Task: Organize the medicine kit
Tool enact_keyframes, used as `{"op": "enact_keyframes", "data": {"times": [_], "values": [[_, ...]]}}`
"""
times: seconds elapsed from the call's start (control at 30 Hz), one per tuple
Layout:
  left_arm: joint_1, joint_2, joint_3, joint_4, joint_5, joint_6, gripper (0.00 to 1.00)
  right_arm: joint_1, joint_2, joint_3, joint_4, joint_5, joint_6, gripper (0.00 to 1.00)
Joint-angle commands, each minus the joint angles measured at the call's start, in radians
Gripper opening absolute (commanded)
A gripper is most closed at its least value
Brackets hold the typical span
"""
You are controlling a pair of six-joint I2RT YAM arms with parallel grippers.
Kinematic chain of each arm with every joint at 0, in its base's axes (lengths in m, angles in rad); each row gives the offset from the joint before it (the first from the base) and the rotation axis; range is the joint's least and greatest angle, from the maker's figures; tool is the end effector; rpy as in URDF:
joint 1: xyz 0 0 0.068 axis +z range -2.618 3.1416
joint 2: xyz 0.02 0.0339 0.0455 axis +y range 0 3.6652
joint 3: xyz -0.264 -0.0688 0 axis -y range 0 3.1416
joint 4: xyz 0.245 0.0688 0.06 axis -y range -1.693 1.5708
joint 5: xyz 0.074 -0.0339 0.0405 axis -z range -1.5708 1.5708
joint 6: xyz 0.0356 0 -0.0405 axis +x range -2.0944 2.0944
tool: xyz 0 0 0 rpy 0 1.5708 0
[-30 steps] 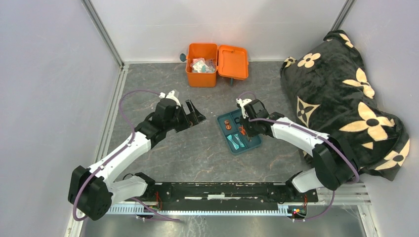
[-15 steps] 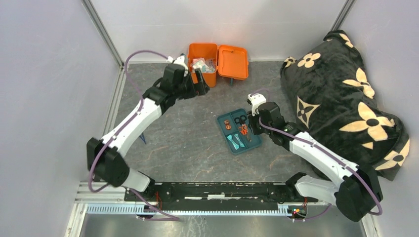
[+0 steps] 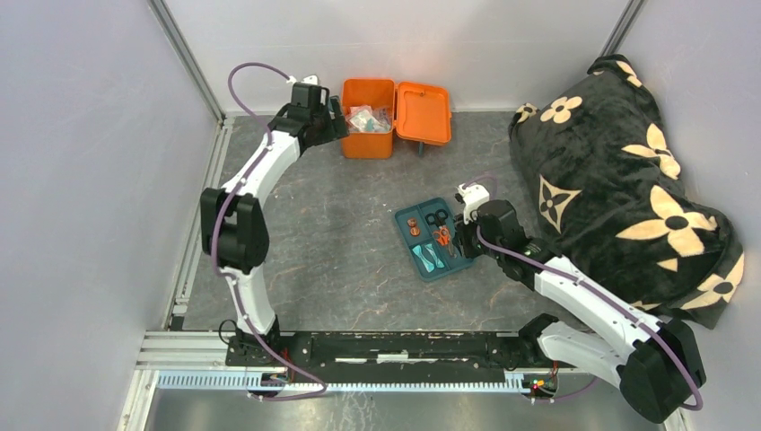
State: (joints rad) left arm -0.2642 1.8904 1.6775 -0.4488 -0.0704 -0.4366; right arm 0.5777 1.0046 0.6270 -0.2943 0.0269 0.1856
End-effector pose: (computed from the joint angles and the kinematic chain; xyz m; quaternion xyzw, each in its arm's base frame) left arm 0.4268 -0.1129 0.3037 -0.0927 0.8932 -0.1209 0.4230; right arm 0.1798 0.1161 0.2335 -0.1697 0.8845 0.1506 0.4077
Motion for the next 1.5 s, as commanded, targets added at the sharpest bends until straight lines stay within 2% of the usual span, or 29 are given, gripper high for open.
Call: {"op": "enact_keyframes", "data": {"times": [0.0,0.47,0.7,0.93,1.23,1.47], "values": [[0.003,0.097,0.116,0.022,-0.027,0.119,0.86,-0.003,-0.037,-0.016,0.034,-0.025,0.020,0.30],[0.086,0.337,0.341,0.107,0.118,0.045,0.80,-0.004,-0.059,-0.028,-0.007,-0.003,0.003,0.29],[0.094,0.423,0.426,0.091,0.164,0.031,0.64,-0.004,-0.066,-0.031,-0.017,0.008,0.000,0.29],[0.092,0.445,0.434,0.095,0.191,0.046,0.56,-0.004,-0.072,-0.045,-0.016,0.009,0.008,0.29],[0.092,0.386,0.400,0.051,0.154,0.091,0.27,-0.004,-0.077,-0.060,0.011,-0.002,0.020,0.29],[0.092,0.219,0.232,0.035,0.047,0.096,0.07,-0.003,-0.090,-0.087,0.056,-0.006,0.036,0.29]]}}
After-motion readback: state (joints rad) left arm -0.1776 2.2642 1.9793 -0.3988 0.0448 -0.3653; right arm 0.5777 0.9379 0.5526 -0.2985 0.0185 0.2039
